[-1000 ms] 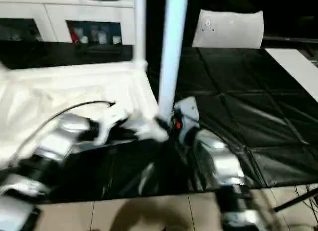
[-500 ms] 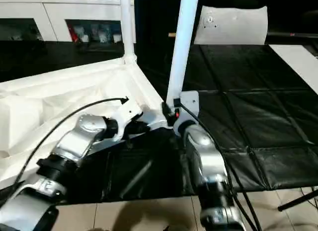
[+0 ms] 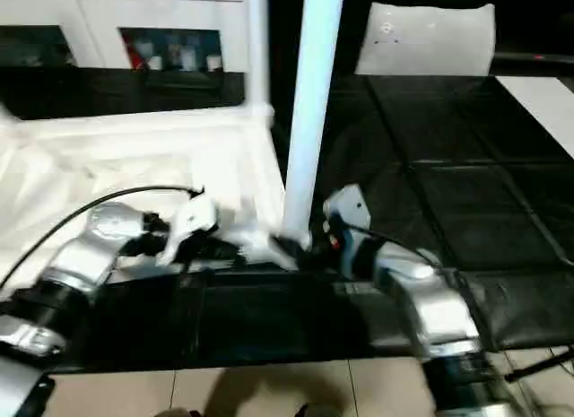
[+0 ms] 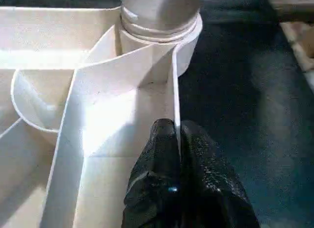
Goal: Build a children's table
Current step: Rotate leg to tighten
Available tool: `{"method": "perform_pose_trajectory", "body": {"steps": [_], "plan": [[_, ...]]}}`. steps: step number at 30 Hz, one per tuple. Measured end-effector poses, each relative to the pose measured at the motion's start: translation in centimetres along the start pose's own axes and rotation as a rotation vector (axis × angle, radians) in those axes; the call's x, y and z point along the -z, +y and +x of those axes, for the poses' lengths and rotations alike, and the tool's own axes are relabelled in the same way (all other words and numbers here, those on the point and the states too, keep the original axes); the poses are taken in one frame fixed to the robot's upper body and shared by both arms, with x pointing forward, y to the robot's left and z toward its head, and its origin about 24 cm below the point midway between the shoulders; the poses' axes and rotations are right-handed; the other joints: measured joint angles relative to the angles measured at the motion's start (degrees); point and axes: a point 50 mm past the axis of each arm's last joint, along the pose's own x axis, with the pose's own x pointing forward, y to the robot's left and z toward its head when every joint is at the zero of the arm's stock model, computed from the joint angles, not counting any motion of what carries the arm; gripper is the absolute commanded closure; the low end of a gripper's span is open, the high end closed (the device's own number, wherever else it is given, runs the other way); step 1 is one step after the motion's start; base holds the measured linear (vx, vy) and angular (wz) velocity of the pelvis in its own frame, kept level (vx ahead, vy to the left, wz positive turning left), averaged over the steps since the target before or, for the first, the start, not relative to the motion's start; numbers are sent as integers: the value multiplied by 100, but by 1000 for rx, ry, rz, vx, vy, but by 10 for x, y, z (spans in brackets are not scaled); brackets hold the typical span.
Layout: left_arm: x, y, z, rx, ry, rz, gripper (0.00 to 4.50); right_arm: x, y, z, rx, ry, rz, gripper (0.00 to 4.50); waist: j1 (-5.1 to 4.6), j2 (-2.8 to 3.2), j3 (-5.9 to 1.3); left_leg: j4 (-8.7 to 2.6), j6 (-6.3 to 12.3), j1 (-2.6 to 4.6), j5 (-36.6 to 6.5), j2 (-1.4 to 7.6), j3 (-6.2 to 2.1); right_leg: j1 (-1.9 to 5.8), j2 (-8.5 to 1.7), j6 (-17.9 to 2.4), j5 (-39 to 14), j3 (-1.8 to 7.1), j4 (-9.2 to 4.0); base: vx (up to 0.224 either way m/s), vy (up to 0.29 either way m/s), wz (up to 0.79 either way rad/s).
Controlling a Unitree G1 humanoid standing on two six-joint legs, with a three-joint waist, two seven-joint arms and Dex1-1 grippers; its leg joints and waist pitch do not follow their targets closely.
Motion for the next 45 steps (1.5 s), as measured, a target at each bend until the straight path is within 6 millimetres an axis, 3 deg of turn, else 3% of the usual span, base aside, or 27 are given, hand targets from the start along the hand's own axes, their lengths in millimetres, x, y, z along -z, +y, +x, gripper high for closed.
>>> {"method": "perform_pose_trajectory", "body": {"steps": [3,4,11,16,23,33,36,39,42,45], "plan": [[2,-3,-3,65,7,10,450,-2,4,0,-113,13,-5,44,30,-5,3,14,1,-5,0,-1,0,1,-7,0,0,-4,8,0,0,0],[3,-4,-4,89,14,16,450,-2,5,-1,-148,30,-11,71,32,-11,4,21,1,-6,0,0,0,1,-8,-2,1,-4,12,0,0,0],[4,-5,-12,189,61,54,450,-2,4,-5,-326,127,-28,121,58,-60,25,67,1,-12,0,9,0,1,-11,-4,1,-10,49,0,0,0],[2,-3,-13,234,85,93,450,-2,1,-7,-408,173,-29,167,131,-75,33,92,1,-17,0,15,0,1,-16,-9,0,-16,71,0,0,0],[1,-3,-13,257,88,109,450,-3,0,-5,-435,183,-41,239,150,-83,35,102,1,-27,0,20,0,1,-20,-12,2,-27,75,0,0,0],[2,-1,-15,269,96,119,450,-2,2,-2,-452,180,-42,251,157,-83,35,104,1,-32,1,29,1,2,-21,-13,1,-44,77,0,0,0],[3,-1,-15,250,84,95,450,1,4,-3,-417,163,-20,252,154,-83,35,105,0,-28,1,29,1,6,-24,-14,0,-46,78,0,0,0],[5,2,-14,148,65,43,450,6,5,4,-272,104,18,252,121,-81,34,100,-36,-9,-5,31,0,21,-22,-23,6,-45,85,0,0,0],[6,11,-12,-25,69,-10,450,8,-2,17,-13,48,68,255,-18,-79,33,92,-62,6,18,27,7,34,-21,-37,16,-29,88,-57,-7,-3],[2,17,3,-159,31,-96,450,9,-11,26,227,5,130,256,-119,-82,32,93,-73,9,26,30,14,26,-33,-22,7,-43,67,-34,9,-7]]}}
